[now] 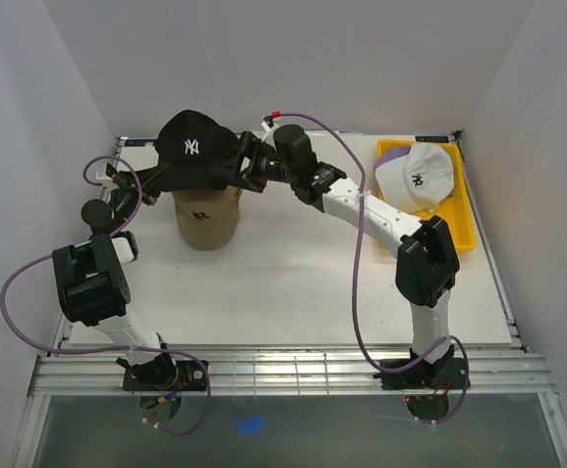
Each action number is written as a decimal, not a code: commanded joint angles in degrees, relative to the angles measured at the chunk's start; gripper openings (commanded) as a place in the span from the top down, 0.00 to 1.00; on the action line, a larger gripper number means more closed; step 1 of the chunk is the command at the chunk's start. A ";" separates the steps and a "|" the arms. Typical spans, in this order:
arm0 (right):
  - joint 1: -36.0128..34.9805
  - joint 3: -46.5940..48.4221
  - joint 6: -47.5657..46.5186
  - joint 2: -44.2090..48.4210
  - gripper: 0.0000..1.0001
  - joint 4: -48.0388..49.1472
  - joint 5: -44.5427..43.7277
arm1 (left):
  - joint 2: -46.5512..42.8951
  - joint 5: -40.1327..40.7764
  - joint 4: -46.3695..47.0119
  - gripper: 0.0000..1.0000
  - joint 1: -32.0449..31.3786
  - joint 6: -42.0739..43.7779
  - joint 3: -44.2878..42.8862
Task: Stack the hats
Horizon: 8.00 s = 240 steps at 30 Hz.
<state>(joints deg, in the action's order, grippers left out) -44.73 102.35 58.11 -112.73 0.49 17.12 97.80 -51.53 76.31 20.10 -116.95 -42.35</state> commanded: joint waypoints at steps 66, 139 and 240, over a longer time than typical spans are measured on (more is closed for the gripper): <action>-4.93 -21.31 1.31 6.64 0.20 20.87 3.71 | 3.45 -14.92 21.25 0.66 3.11 2.86 14.40; -2.03 -38.27 7.02 -2.14 0.87 31.68 4.50 | 2.57 -15.18 16.77 0.87 7.15 6.72 16.77; 0.17 -26.93 -12.05 -1.98 0.47 5.23 4.50 | -20.28 8.19 -75.94 0.42 7.24 68.95 4.39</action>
<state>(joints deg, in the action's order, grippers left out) -45.06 74.85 48.77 -119.63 8.19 22.55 81.32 -45.82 5.80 26.94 -51.90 -34.63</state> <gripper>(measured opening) 0.528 0.578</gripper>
